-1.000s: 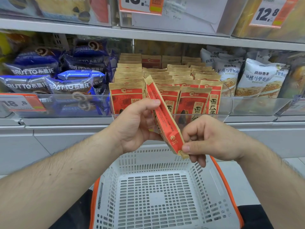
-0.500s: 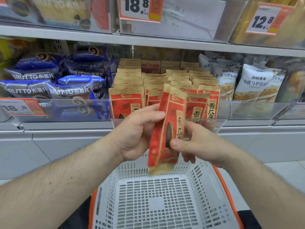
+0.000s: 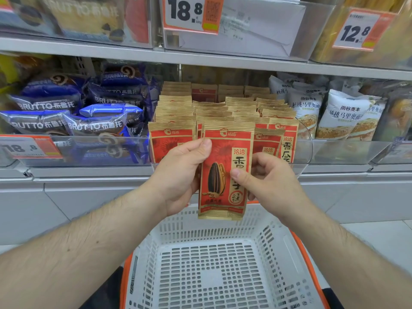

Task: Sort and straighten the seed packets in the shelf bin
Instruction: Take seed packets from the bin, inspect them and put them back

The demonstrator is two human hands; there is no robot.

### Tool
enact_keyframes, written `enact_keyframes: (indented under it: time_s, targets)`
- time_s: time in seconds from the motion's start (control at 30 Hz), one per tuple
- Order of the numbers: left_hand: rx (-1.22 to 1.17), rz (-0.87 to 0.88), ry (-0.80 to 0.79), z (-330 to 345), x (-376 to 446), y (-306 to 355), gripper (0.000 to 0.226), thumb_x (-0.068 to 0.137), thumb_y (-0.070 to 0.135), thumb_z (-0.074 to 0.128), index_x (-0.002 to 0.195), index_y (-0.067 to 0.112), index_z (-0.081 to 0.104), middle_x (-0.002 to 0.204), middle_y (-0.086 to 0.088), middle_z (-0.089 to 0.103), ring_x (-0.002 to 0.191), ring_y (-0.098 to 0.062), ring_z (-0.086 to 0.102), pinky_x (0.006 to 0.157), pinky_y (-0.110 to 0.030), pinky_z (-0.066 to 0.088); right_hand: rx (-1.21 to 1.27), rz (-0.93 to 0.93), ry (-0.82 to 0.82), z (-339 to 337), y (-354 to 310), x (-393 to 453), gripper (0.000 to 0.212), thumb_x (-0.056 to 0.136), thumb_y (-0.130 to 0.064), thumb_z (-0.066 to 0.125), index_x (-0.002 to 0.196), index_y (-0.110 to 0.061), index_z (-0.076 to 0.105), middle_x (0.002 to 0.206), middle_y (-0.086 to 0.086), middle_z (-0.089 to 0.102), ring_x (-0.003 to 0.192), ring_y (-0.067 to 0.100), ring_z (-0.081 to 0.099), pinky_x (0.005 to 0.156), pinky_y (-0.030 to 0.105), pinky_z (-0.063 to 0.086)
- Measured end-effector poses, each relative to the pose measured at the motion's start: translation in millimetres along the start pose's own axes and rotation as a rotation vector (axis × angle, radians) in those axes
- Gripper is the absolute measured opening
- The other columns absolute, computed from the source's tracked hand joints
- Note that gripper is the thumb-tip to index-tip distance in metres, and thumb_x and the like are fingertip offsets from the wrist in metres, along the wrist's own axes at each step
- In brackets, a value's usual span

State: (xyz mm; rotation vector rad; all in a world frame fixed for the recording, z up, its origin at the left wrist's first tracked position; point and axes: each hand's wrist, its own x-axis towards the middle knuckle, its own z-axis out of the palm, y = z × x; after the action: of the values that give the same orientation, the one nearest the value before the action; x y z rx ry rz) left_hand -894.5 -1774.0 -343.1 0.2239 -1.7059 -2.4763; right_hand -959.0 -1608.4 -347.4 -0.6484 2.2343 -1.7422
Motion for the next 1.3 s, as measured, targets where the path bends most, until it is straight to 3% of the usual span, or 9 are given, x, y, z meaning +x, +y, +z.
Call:
enact_keyframes:
  time_s: [0.17,0.3,0.53,0.73,0.9,1.03,1.1,1.17,1.3]
  targets:
    - [0.061,-0.040,-0.027,3,3,-1,0.030,0.101,0.028,0.048,0.112,0.012,0.071,0.105,-0.011,0.077,0.092,-0.023,0.075,0.074,-0.037,0.061,0.060,0.037,0.004,5,-1,-1,0.021,0.086,-0.007,0.073,0.097,-0.024,0.065,0.094,0.000,0.076,0.079,0.013,0.073,0.056,0.016,0.050]
    - [0.077,-0.052,0.013,6,9,4,0.029,0.104,0.027,0.048,0.110,0.012,0.072,0.103,-0.011,0.077,0.091,-0.025,0.075,0.070,-0.036,0.061,0.118,0.093,0.045,11,-5,1,0.017,0.088,-0.004,0.071,0.099,-0.016,0.064,0.088,0.001,0.075,0.061,0.002,0.067,0.047,0.013,0.045]
    - [0.211,-0.117,-0.131,8,17,55,0.028,0.103,0.030,0.050,0.114,0.015,0.071,0.102,-0.006,0.077,0.089,-0.021,0.072,0.081,-0.042,0.058,0.313,0.100,0.043,3,-23,10,0.015,0.085,-0.008,0.067,0.099,-0.011,0.063,0.074,0.005,0.071,0.047,0.011,0.055,0.043,0.022,0.040]
    - [0.065,0.144,0.139,-11,38,94,0.017,0.101,0.017,0.052,0.109,0.014,0.067,0.104,-0.005,0.077,0.095,-0.021,0.074,0.085,-0.039,0.056,0.553,0.035,0.164,1,-56,37,0.003,0.095,-0.010,0.056,0.096,-0.009,0.059,0.069,0.009,0.067,0.045,0.013,0.053,0.044,0.022,0.046]
    - [0.274,0.316,0.384,-31,57,107,0.013,0.096,0.013,0.060,0.096,0.022,0.070,0.101,-0.003,0.075,0.099,-0.019,0.071,0.092,-0.038,0.056,0.033,-0.329,0.355,-18,-82,68,0.005,0.094,-0.009,0.063,0.092,-0.013,0.066,0.075,0.006,0.074,0.058,0.022,0.069,0.055,0.033,0.059]
    - [0.602,0.302,0.381,-44,66,107,0.012,0.095,0.019,0.063,0.097,0.028,0.072,0.100,0.010,0.070,0.096,-0.004,0.062,0.076,-0.022,0.044,-0.301,-0.482,0.306,-22,-87,107,0.015,0.091,-0.020,0.069,0.087,-0.034,0.070,0.074,-0.008,0.074,0.071,0.017,0.072,0.074,0.042,0.060]
    - [0.668,0.251,0.347,-49,70,105,0.011,0.095,0.023,0.064,0.100,0.028,0.072,0.097,0.016,0.067,0.092,0.001,0.057,0.070,-0.017,0.040,-0.472,-0.549,0.256,-22,-84,127,0.017,0.092,-0.017,0.067,0.093,-0.033,0.073,0.070,-0.023,0.070,0.068,0.002,0.066,0.071,0.025,0.054]
    - [0.677,0.207,0.319,-56,74,103,0.010,0.095,0.025,0.064,0.100,0.029,0.072,0.097,0.017,0.065,0.091,0.001,0.055,0.069,-0.017,0.038,-0.605,-0.578,0.202,-20,-82,143,0.016,0.093,-0.007,0.065,0.103,-0.015,0.076,0.061,-0.037,0.058,0.065,-0.014,0.057,0.064,0.004,0.040]
    - [0.713,0.181,0.317,-65,79,97,0.014,0.095,0.025,0.063,0.107,0.029,0.071,0.103,0.017,0.065,0.097,0.001,0.056,0.071,-0.018,0.040,-0.735,-0.507,0.094,-15,-78,170,0.030,0.094,-0.009,0.064,0.120,-0.023,0.072,0.100,-0.020,0.071,0.088,-0.011,0.060,0.082,0.004,0.039]
